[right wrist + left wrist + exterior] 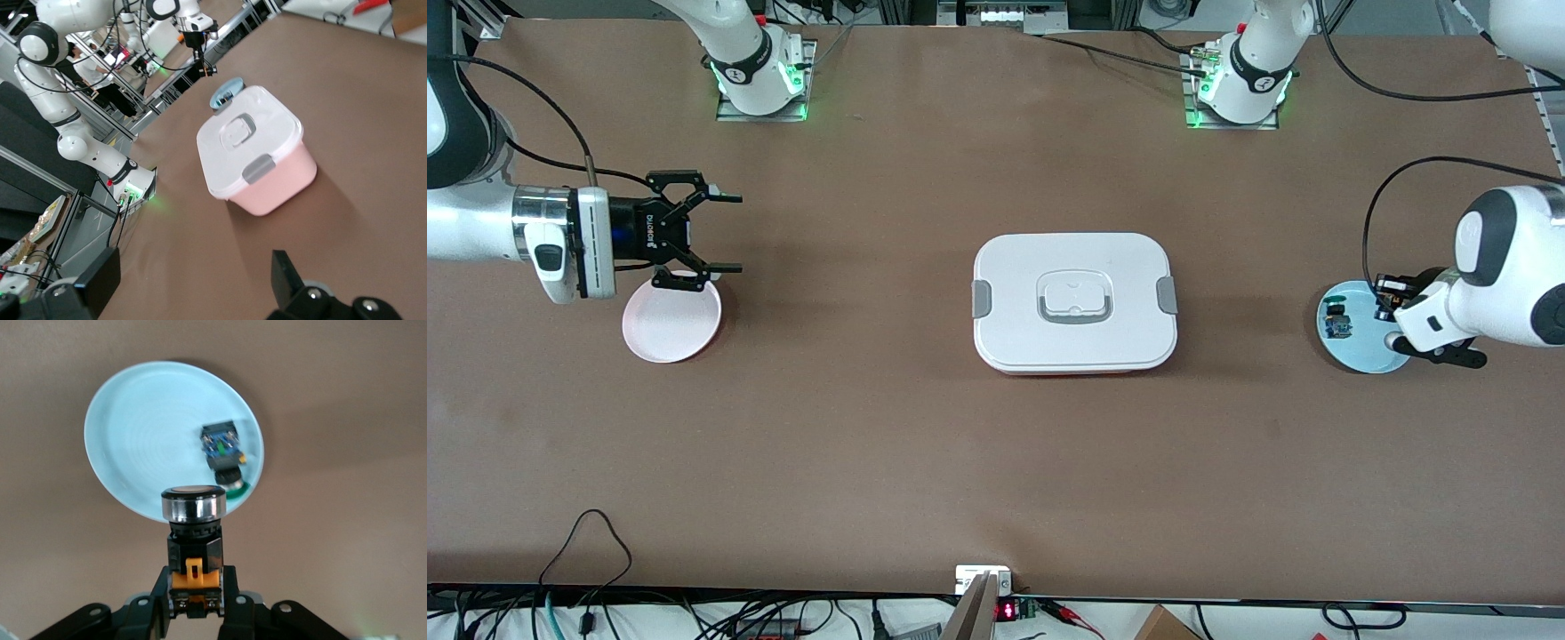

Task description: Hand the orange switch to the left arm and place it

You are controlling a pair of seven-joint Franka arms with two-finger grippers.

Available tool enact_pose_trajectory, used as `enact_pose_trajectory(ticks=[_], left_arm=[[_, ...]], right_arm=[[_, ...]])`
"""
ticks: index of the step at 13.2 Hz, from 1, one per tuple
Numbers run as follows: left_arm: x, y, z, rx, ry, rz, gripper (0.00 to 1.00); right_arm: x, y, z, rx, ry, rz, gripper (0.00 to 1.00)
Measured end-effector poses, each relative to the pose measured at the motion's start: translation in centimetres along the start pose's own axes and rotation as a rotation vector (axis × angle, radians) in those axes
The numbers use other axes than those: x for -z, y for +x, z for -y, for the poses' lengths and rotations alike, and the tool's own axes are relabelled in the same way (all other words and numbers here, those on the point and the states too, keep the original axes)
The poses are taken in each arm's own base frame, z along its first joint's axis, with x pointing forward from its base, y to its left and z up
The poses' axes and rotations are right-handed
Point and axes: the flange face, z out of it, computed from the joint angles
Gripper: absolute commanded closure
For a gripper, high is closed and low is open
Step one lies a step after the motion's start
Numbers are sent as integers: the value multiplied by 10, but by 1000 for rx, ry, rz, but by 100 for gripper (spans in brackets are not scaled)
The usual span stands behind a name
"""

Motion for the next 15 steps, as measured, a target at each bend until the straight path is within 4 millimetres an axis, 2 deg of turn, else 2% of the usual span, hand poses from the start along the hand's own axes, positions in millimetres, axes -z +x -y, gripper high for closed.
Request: enact_pose_trajectory(ticks=[4, 9, 12, 14, 15], left_arm=[[-54, 2, 18, -3, 10, -31, 100], [-93, 7, 33, -40, 38, -84, 94], [-112, 12, 40, -47, 29, -90, 82], [-116, 16, 39, -60, 38, -94, 54], [-117, 17, 40, -67, 45, -96, 35]], right_arm=[[21, 5, 8, -232, -84, 70, 0], [31, 16, 10, -500, -280, 200, 0], [36, 37, 19, -532, -425, 277, 0], [45, 46, 26, -568, -496, 319, 0], [48, 46, 28, -590, -531, 346, 0]])
